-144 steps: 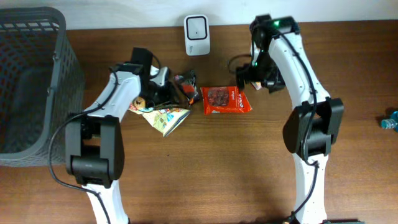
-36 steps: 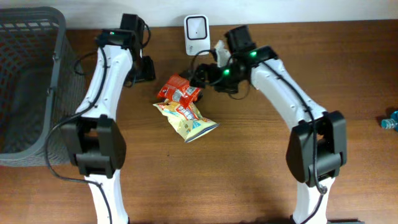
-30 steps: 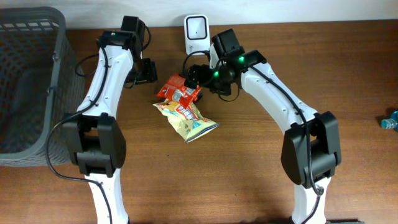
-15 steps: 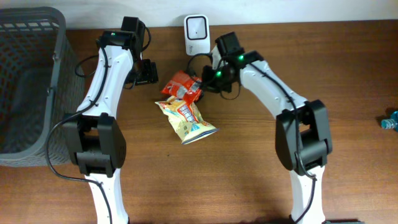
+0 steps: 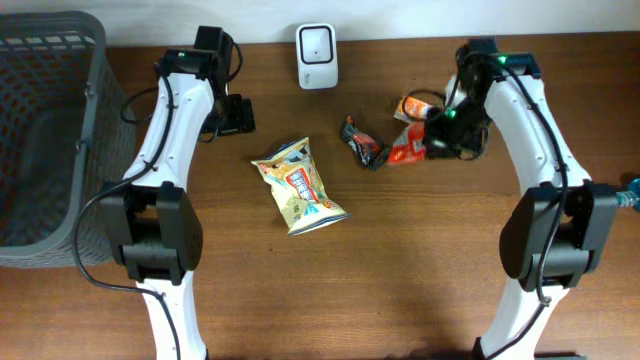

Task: Scan the item barcode
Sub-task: 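Grasp the red snack bag with the right gripper and lift it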

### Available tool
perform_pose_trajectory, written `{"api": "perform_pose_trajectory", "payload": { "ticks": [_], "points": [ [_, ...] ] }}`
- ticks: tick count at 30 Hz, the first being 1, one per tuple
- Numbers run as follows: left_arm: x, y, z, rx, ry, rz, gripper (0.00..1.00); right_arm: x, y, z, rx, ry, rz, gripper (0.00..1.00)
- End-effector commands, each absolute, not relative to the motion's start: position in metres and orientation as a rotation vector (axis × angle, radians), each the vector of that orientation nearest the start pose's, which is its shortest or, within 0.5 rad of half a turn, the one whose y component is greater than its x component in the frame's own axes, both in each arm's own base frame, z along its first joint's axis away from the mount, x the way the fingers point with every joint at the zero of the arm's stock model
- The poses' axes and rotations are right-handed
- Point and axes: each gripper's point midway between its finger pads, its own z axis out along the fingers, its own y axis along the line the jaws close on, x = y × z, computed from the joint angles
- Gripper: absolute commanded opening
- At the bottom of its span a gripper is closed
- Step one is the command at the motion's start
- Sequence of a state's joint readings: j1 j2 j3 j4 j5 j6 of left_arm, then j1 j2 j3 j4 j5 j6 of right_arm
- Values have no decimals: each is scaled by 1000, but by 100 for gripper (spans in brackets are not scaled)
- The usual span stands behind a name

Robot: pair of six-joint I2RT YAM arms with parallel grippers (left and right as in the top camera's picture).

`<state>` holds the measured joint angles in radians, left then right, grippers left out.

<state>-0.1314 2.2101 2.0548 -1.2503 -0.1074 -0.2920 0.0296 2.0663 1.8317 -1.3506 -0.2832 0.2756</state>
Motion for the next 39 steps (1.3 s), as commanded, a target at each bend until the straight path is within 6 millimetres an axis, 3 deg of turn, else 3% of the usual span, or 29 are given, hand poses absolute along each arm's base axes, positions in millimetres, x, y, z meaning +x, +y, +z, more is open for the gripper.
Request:
{"api": "perform_pose_trajectory", "payload": {
  "ticks": [1,3,4,5,6,7,8,9,11,13,15,17,19,24,25,27,28,29,30,32,33,35,39],
  "points": [
    [467,-42,105,-260,2949,95,89,361,50,103,278,3283,344,4],
    [467,-42,105,-260,2948,95,90,342,48,107,220,3364,334,33],
    [467,-42,105,-260,2948,95,90,333,42,108,215,3402,275,55],
    [467,-43,105,-259,2947,92,90,333,39,108,212,3405,243,57],
    [467,-49,105,-251,2955,50,73,341,39,106,206,3372,243,58],
    [465,-61,104,-238,2969,-35,46,349,39,104,200,3339,246,58],
    [463,-77,105,-198,2985,-150,33,360,39,102,192,3293,249,61],
    [456,-117,110,-6,2990,-431,13,378,39,100,181,3221,253,72],
    [446,-157,119,241,2948,-655,2,399,37,99,192,3133,255,72],
    [440,-185,121,352,2924,-677,0,416,21,99,301,3061,179,66],
    [445,-221,124,422,2851,-694,0,427,13,96,383,3010,172,47],
    [456,-251,121,371,2802,-721,0,429,13,90,380,3001,172,33],
    [465,-280,98,330,2790,-758,0,430,9,85,387,2994,132,33],
    [467,-337,44,459,2735,-814,0,432,-1,85,432,2980,79,33],
    [470,-337,36,457,2736,-767,0,431,-2,84,433,2981,67,33],
    [483,-310,22,394,2756,-503,0,430,-8,81,438,2988,17,33],
    [491,-288,17,351,2762,-331,0,429,-9,78,440,2998,2,34],
    [497,-246,12,286,2771,-37,0,428,-9,73,442,3013,0,35],
    [498,-221,11,254,2774,123,0,428,-9,69,444,3017,0,35],
    [500,-190,15,199,2768,289,0,432,-6,62,442,3019,30,38],
    [501,-178,20,161,2765,330,0,436,2,58,435,3018,90,40],
    [500,-173,32,148,2762,325,0,441,15,51,427,3018,198,40],
    [497,-168,87,-28,2720,209,0,439,40,31,422,3065,395,40]
  ]
}}
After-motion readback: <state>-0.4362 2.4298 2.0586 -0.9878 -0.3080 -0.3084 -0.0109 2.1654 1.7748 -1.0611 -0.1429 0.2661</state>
